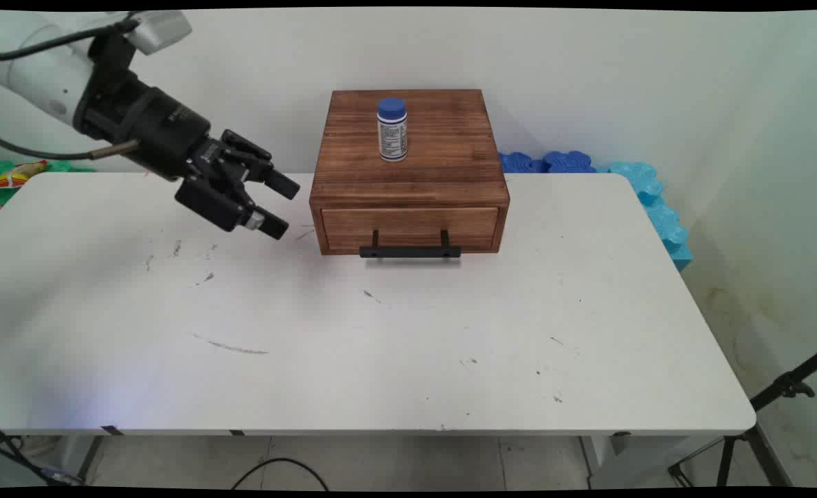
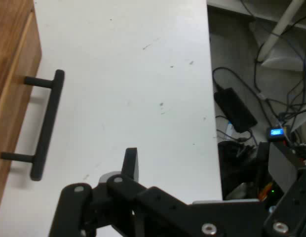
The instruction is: Open the drawer
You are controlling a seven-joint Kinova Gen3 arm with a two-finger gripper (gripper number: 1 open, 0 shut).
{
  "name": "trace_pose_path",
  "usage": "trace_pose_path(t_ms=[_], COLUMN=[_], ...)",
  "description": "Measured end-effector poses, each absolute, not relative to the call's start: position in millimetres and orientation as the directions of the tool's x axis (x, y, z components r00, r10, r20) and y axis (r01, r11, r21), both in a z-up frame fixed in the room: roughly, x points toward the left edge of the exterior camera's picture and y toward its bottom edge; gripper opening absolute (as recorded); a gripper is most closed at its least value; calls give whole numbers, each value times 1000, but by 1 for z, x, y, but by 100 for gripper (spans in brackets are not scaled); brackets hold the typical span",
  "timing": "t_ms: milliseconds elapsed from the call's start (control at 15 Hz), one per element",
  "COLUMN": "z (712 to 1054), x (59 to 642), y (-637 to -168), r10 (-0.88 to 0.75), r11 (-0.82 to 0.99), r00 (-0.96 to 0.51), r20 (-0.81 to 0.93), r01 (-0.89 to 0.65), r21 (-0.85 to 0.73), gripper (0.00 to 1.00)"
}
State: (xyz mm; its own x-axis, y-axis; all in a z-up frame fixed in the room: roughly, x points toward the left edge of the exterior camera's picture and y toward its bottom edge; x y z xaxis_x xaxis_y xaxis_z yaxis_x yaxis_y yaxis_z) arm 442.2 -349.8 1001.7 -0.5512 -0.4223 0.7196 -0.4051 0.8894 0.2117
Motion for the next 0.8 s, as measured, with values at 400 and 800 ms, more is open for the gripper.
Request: trace_pose_path(t_ms=[400, 800], z=[1000, 1001], x=[432, 396], y=[-368, -389], r10=[-430, -431], r11=[884, 881], r00=[-567, -596], r20=[702, 677], r01=[-424, -440], r21=[198, 174], gripper=[100, 100])
